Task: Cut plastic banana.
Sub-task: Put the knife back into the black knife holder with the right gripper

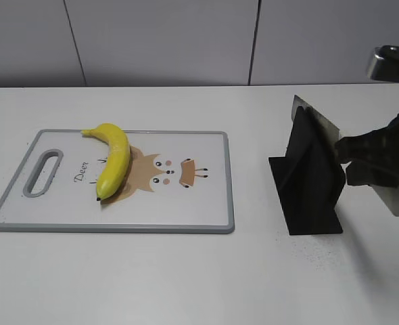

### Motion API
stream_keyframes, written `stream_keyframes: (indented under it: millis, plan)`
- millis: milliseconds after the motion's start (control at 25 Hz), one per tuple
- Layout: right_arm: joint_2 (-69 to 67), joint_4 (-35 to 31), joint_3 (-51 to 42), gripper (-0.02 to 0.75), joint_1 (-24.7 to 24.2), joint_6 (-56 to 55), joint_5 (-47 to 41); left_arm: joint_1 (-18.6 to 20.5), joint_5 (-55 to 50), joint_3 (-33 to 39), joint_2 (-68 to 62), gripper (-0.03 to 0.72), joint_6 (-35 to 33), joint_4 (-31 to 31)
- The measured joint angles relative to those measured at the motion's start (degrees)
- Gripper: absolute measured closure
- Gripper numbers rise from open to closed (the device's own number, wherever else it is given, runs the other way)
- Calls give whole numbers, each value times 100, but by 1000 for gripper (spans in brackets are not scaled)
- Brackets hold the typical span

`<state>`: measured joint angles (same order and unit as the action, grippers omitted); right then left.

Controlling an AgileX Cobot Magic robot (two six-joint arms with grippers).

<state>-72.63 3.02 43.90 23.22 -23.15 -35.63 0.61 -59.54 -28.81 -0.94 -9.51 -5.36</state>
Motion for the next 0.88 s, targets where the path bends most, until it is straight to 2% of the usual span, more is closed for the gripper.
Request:
stream_keyframes:
  millis: [160,680,800,880]
  plan:
    - [-121,-302,-24,555,0,-12,4,0,0,0,0,416,0,0]
    - [-158,-302,-24,550,0,-12,6,0,0,0,0,443,0,0]
    - [-164,-347,-24,448,0,6,6,0,0,0,0,445,0,0]
    - [-164,-356,-24,330,0,17,6,0,0,0,0,445,0,0]
